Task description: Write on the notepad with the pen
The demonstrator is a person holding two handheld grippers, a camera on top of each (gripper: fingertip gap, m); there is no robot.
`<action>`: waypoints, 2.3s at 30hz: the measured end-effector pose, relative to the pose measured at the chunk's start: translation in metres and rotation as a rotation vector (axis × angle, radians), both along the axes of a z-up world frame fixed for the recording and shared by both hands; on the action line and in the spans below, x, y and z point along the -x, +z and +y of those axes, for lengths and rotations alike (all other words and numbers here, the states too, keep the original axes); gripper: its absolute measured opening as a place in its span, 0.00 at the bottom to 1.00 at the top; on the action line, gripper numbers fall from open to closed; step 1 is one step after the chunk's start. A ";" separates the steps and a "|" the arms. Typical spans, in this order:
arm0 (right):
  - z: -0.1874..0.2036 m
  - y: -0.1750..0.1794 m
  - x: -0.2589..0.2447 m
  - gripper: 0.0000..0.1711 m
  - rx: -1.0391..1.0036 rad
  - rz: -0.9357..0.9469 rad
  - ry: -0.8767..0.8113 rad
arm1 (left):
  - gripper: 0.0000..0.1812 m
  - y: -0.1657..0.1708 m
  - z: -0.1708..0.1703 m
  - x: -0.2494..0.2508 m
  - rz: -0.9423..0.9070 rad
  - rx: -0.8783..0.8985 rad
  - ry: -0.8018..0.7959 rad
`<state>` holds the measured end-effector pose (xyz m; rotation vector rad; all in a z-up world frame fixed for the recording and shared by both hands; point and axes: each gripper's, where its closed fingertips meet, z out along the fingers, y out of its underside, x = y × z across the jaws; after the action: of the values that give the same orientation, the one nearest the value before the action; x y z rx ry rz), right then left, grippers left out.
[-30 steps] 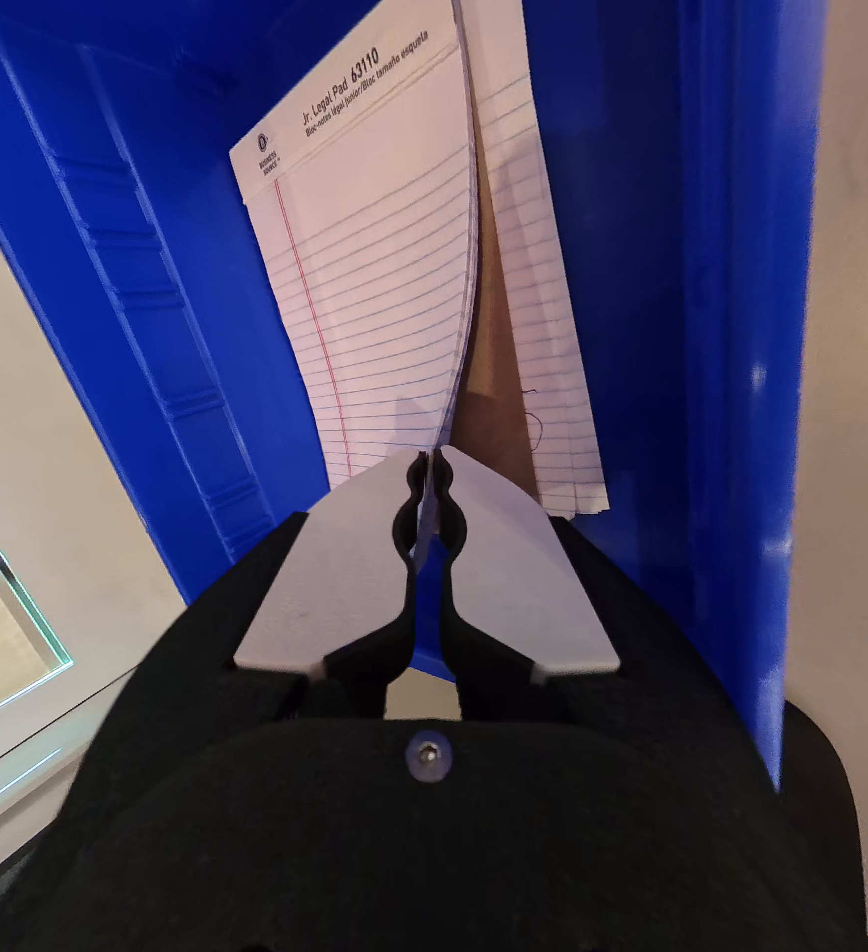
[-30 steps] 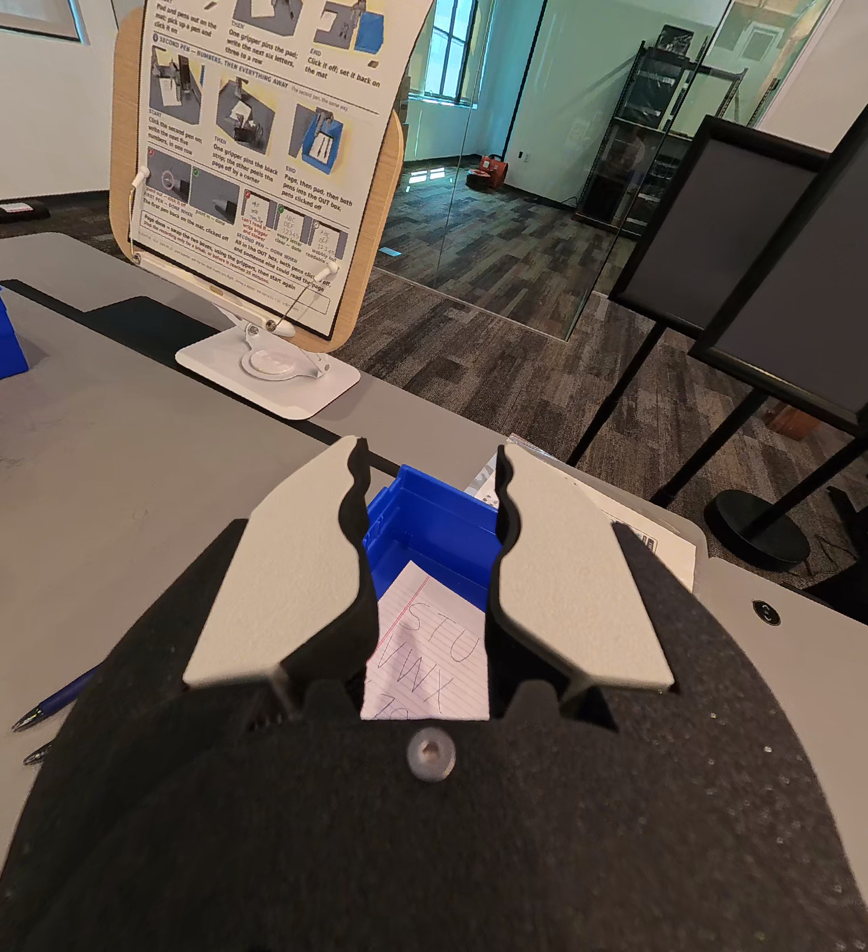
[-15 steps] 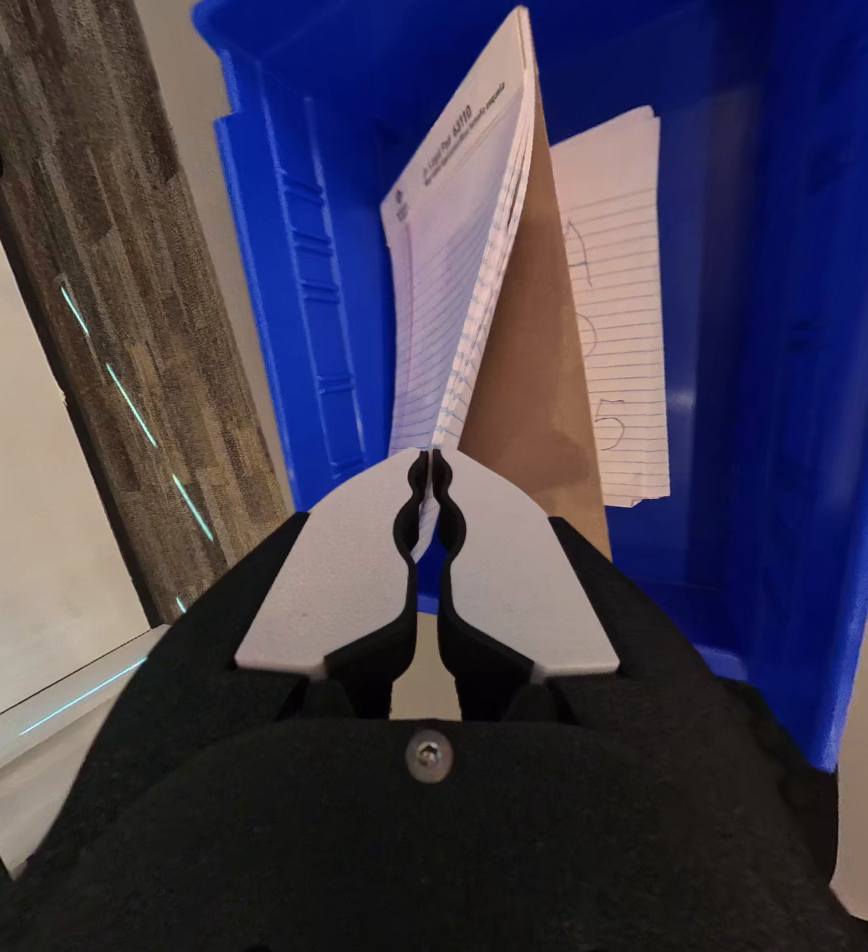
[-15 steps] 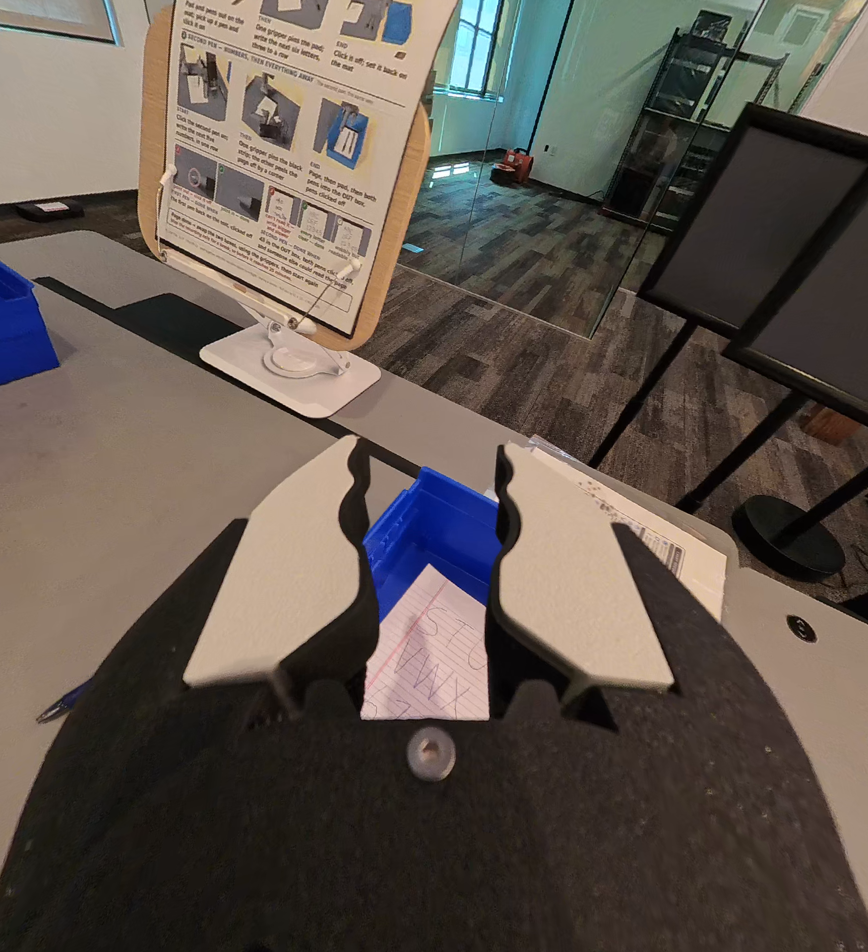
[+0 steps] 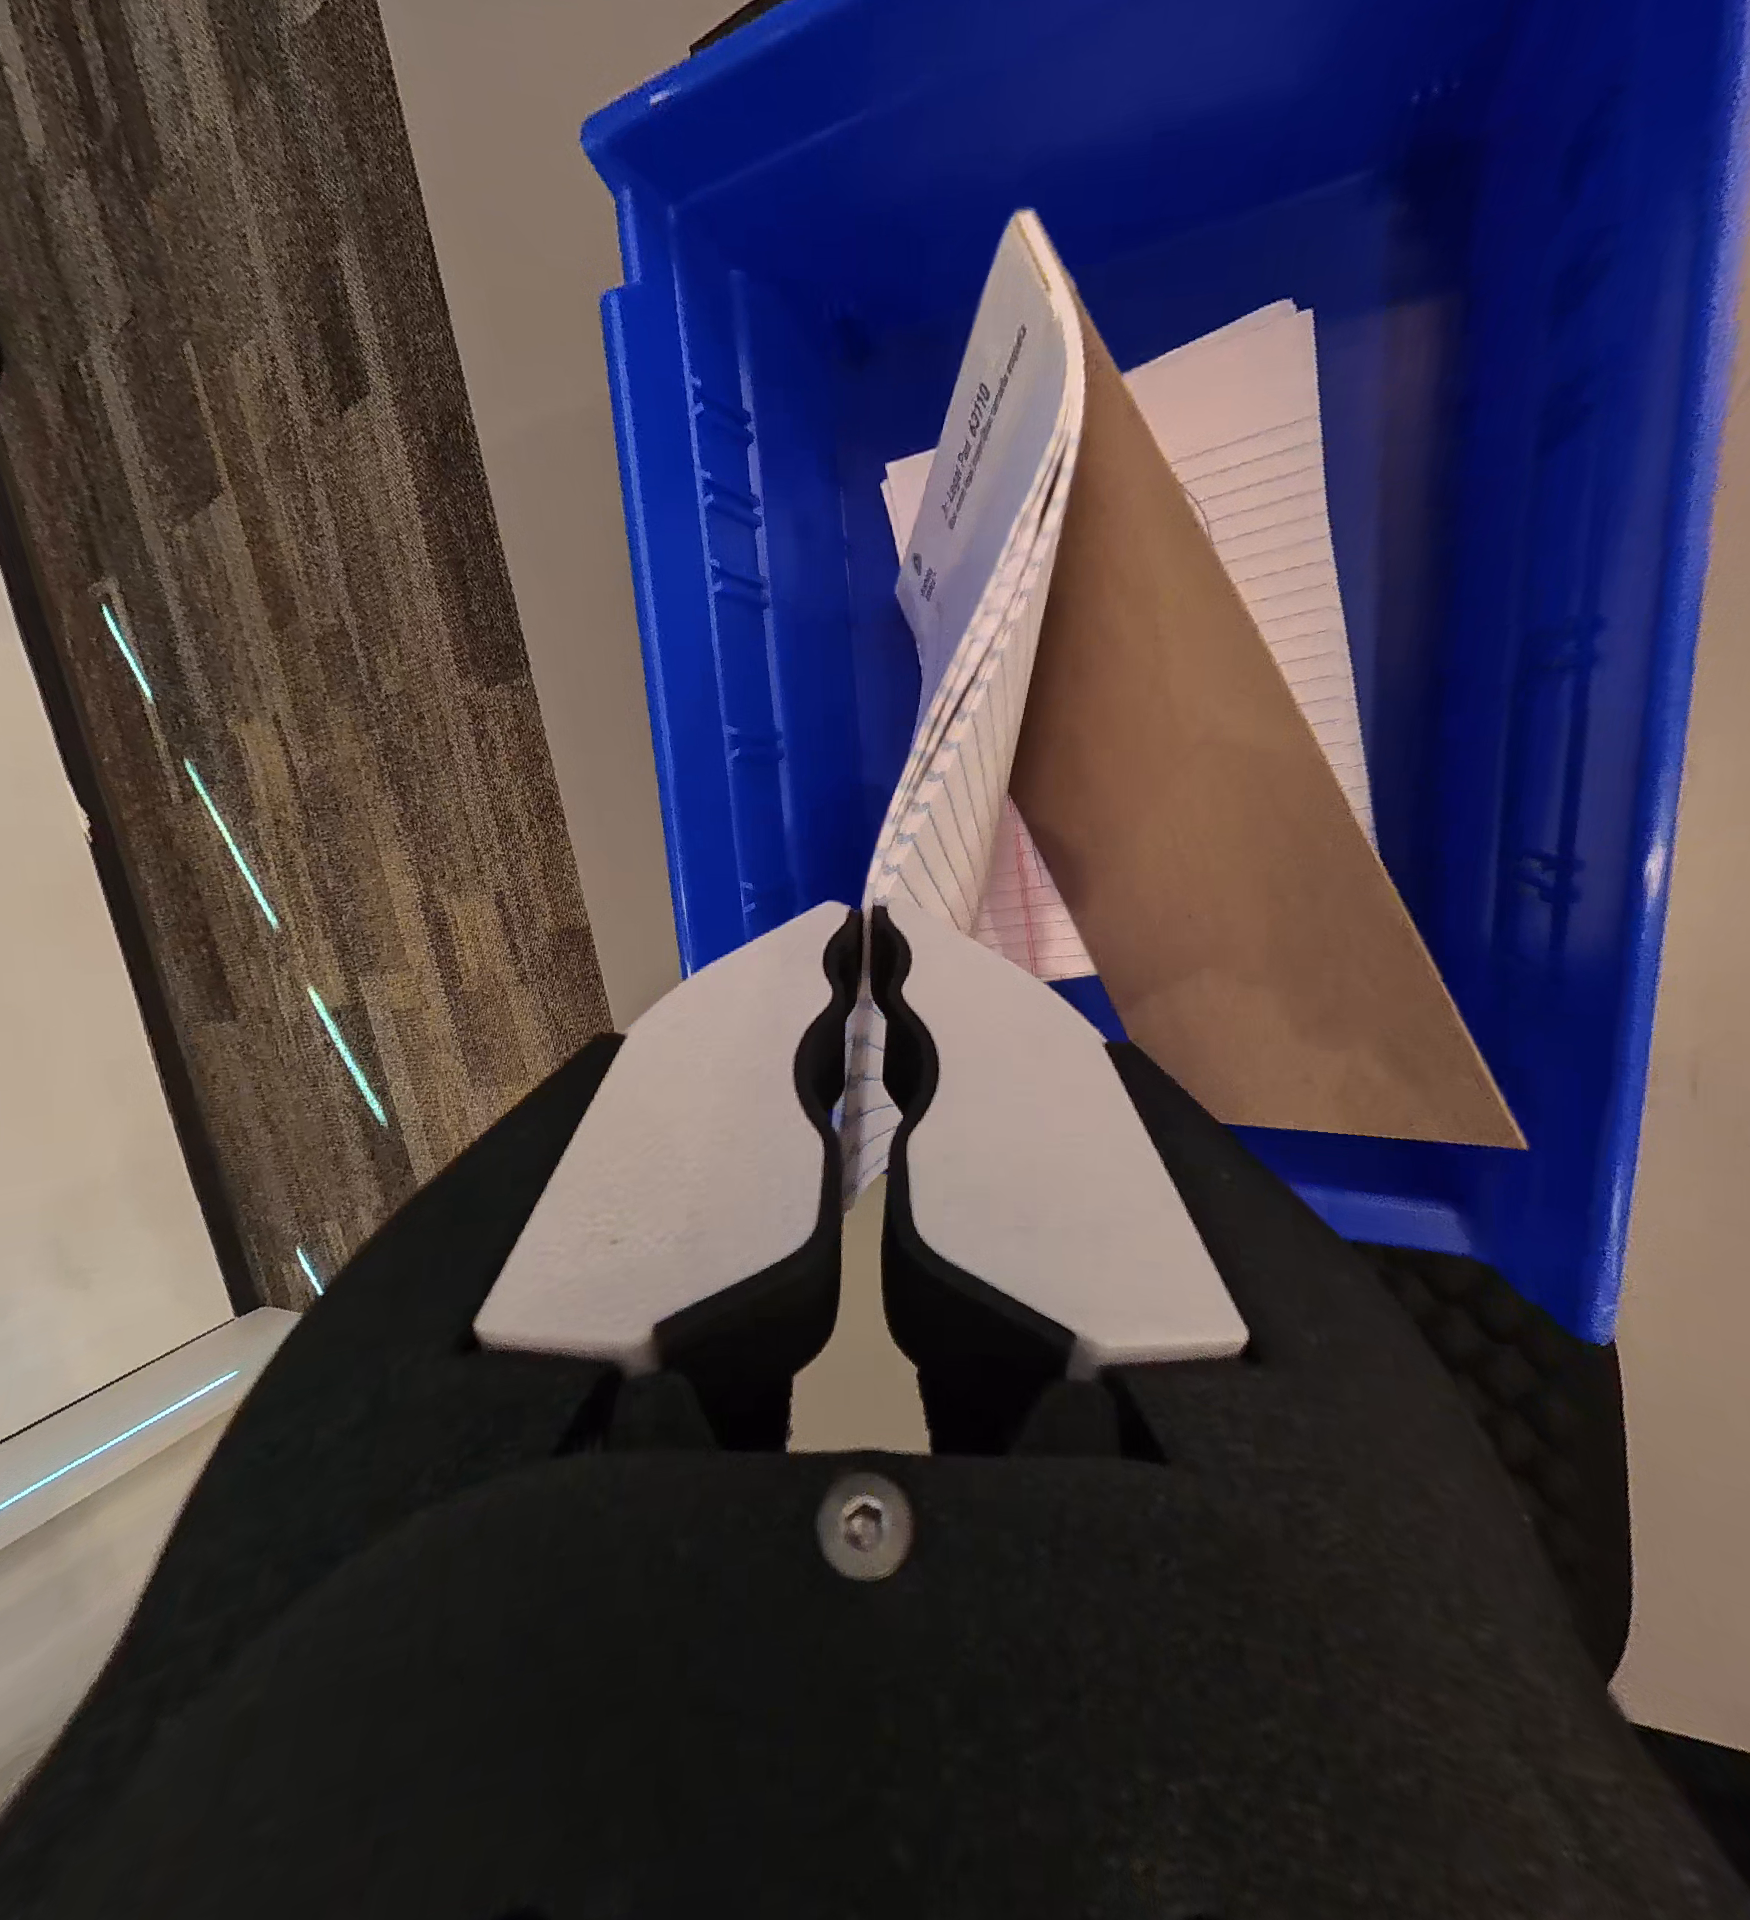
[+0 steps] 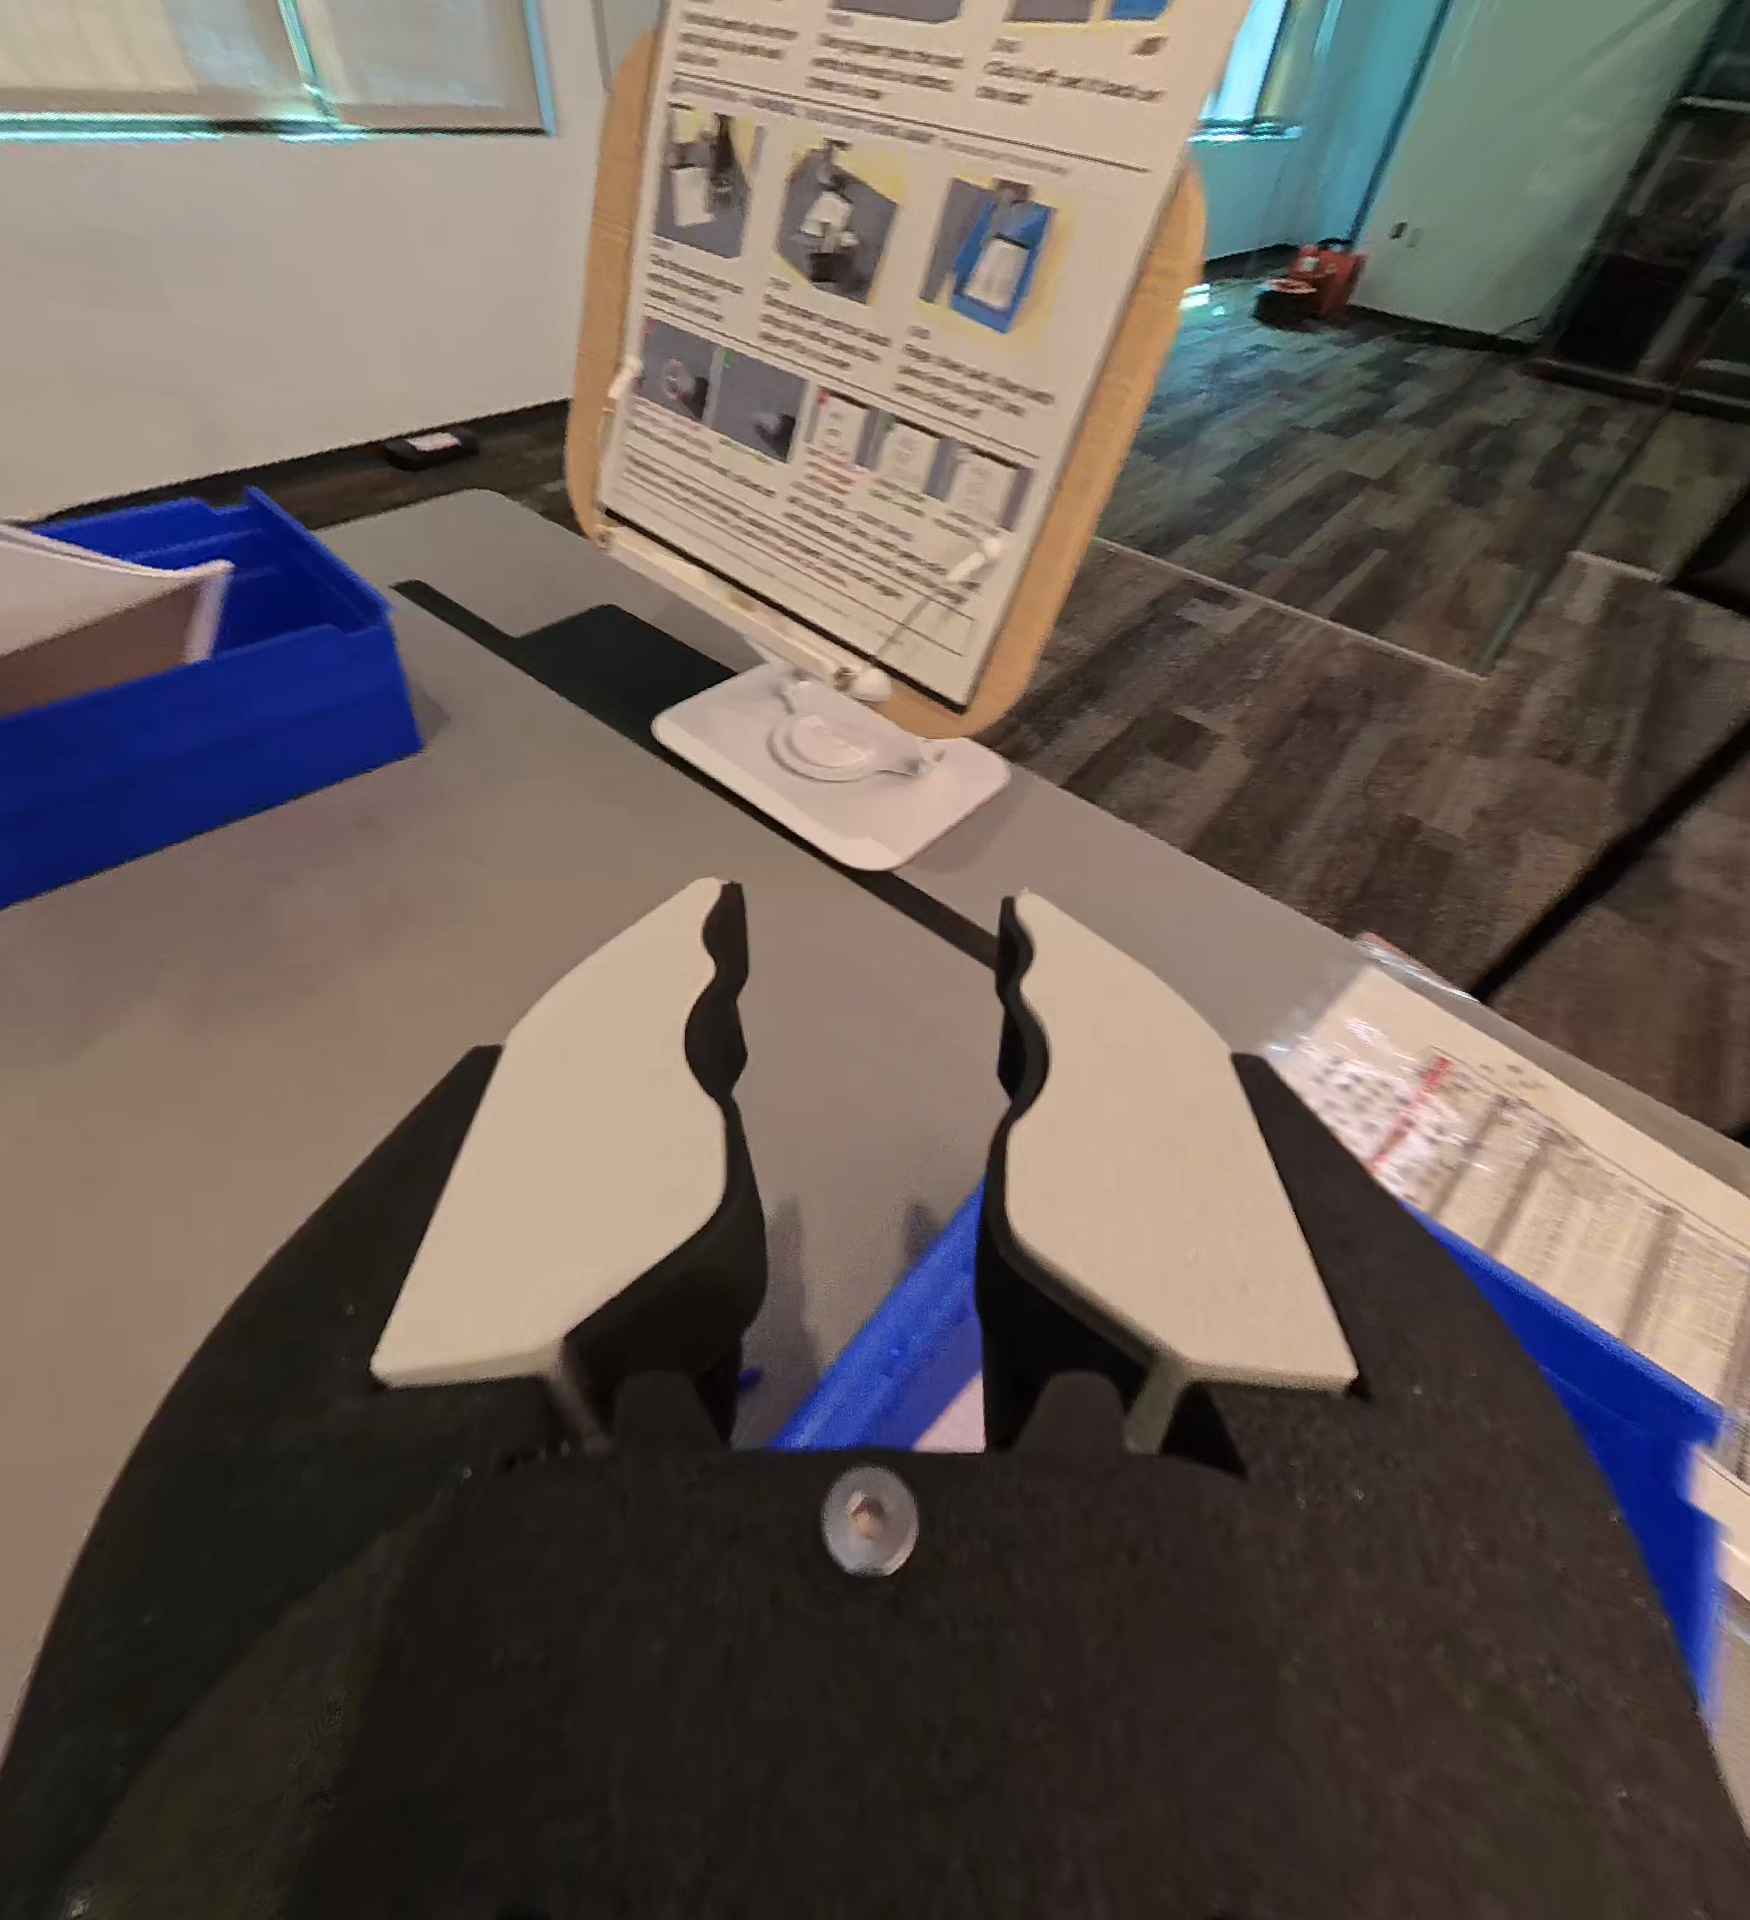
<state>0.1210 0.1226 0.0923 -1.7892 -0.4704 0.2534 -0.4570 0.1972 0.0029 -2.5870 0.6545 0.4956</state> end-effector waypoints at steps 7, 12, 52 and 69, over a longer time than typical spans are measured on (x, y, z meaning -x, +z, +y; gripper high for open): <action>0.001 0.000 0.131 0.25 0.057 0.178 0.370 | 0.01 0.007 -0.002 -0.003 -0.007 -0.017 -0.021; -0.010 -0.006 0.287 0.19 0.348 0.565 0.756 | 0.01 0.013 -0.007 -0.009 -0.041 -0.034 -0.040; 0.061 -0.087 0.475 0.01 0.782 0.695 0.775 | 0.34 0.049 -0.058 -0.059 -0.363 -0.391 -0.168; -0.001 -0.026 0.391 0.00 0.425 0.835 1.109 | 0.35 0.055 -0.074 -0.123 -1.254 -0.273 -0.447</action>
<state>-0.2701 0.1219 0.0668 -1.4407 -0.7729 1.8864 -0.3340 0.1235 0.0579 -1.8557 0.5675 -1.0239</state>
